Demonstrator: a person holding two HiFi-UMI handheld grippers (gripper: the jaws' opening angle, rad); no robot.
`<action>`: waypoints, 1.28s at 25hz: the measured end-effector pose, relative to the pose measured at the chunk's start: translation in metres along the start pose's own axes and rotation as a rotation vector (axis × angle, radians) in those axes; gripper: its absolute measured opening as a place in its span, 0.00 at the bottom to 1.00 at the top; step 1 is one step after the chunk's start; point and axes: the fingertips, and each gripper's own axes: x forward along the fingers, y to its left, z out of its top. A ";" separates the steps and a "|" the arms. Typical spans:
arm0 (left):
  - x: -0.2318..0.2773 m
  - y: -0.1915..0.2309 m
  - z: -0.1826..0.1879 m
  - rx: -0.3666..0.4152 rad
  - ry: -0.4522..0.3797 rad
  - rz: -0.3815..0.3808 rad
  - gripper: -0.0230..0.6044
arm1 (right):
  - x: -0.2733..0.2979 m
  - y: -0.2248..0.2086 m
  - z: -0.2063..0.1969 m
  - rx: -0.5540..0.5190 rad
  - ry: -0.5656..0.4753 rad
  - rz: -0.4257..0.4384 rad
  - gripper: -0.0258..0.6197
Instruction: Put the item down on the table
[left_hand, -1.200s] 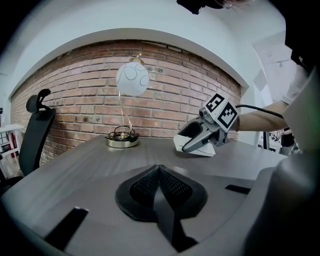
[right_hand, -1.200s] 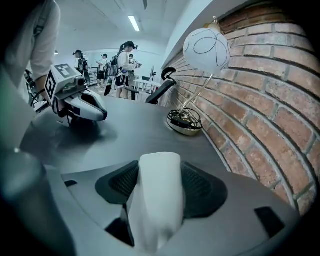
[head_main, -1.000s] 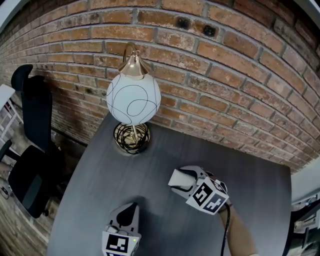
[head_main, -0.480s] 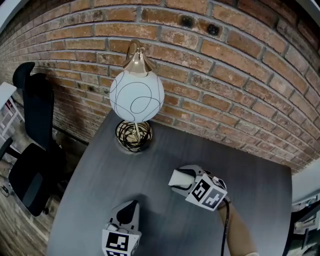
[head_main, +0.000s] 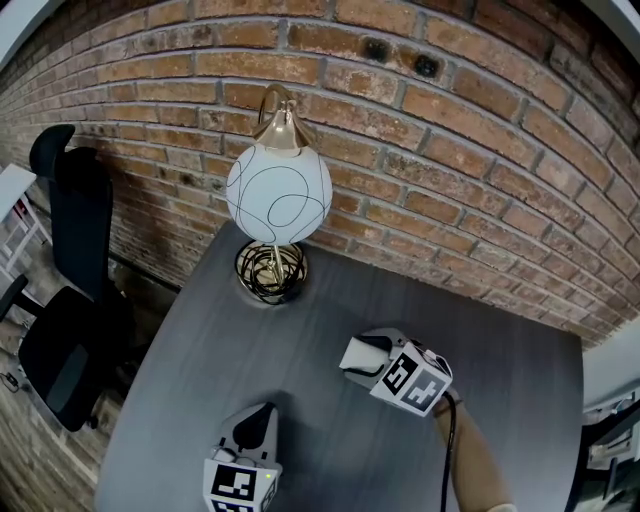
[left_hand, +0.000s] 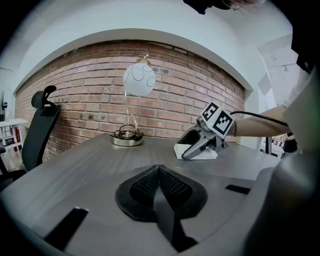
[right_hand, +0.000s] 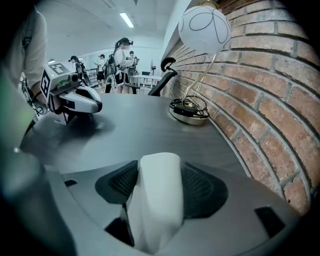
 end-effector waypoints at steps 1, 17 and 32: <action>-0.001 0.001 0.000 -0.001 0.001 0.001 0.07 | 0.001 0.000 -0.001 -0.004 0.008 -0.003 0.50; -0.012 0.003 0.005 0.039 0.002 0.013 0.07 | -0.018 -0.015 0.013 0.053 -0.045 -0.148 0.51; -0.047 -0.022 0.044 0.098 -0.045 0.007 0.07 | -0.139 -0.018 0.005 0.419 -0.296 -0.526 0.28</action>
